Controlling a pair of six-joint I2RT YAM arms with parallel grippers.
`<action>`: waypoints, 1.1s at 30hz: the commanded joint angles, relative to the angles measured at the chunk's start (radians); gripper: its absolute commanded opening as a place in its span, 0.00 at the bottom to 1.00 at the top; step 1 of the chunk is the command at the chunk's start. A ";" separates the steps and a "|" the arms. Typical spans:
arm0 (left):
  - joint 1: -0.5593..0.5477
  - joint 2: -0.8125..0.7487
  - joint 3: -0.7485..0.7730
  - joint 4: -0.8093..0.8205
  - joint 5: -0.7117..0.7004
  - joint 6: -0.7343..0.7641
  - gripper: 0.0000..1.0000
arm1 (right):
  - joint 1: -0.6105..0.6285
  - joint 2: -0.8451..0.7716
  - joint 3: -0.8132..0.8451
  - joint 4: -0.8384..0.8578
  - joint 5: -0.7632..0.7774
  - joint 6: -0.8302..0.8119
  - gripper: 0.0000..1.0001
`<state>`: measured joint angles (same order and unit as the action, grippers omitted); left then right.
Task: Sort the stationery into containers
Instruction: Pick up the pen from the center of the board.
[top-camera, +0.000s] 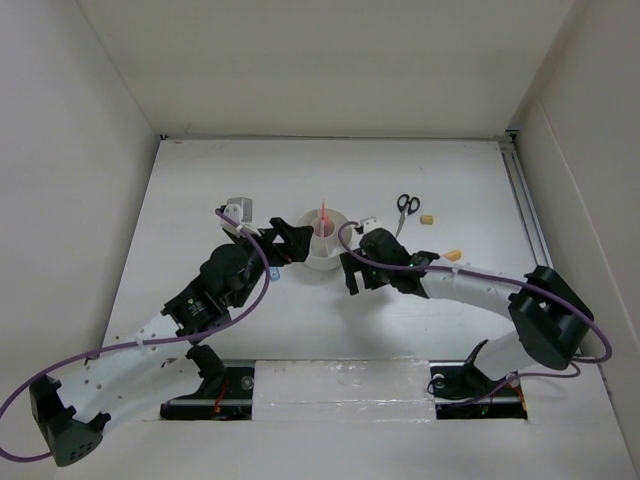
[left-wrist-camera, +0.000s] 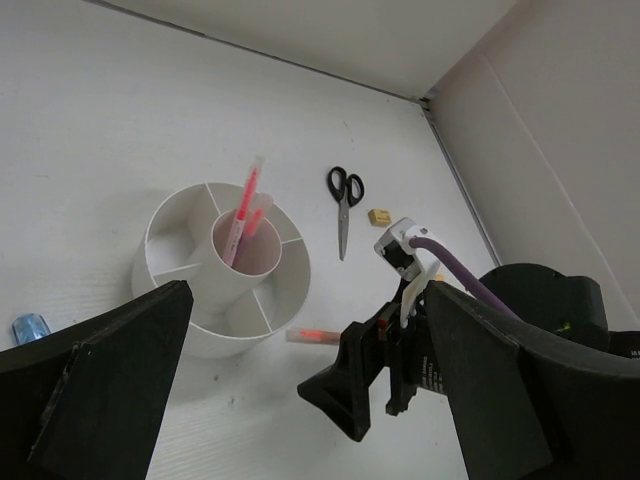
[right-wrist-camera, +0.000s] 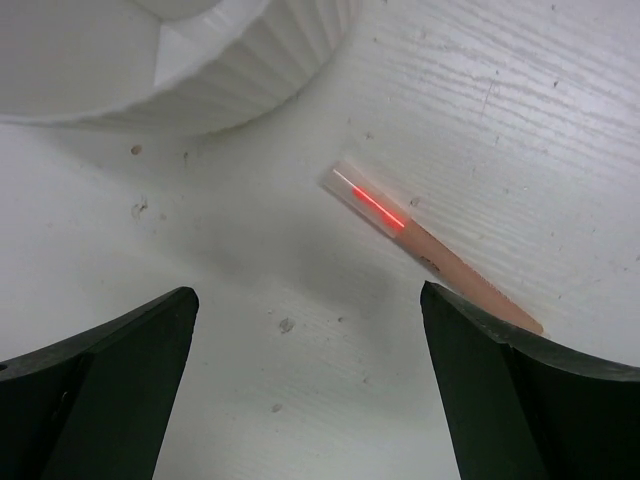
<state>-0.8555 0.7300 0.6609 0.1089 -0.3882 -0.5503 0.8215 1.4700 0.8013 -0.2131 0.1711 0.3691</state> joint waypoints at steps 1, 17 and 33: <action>0.001 -0.007 -0.007 0.055 0.014 0.021 1.00 | -0.012 -0.017 0.006 0.093 -0.031 -0.056 0.99; 0.001 -0.007 -0.017 0.074 0.051 0.030 1.00 | -0.197 0.001 0.025 0.104 -0.137 -0.153 0.99; 0.001 -0.007 -0.017 0.083 0.051 0.039 1.00 | -0.265 0.075 0.027 0.115 -0.265 -0.153 0.99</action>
<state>-0.8555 0.7300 0.6601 0.1387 -0.3462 -0.5274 0.5499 1.5764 0.8211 -0.1436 -0.0692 0.2211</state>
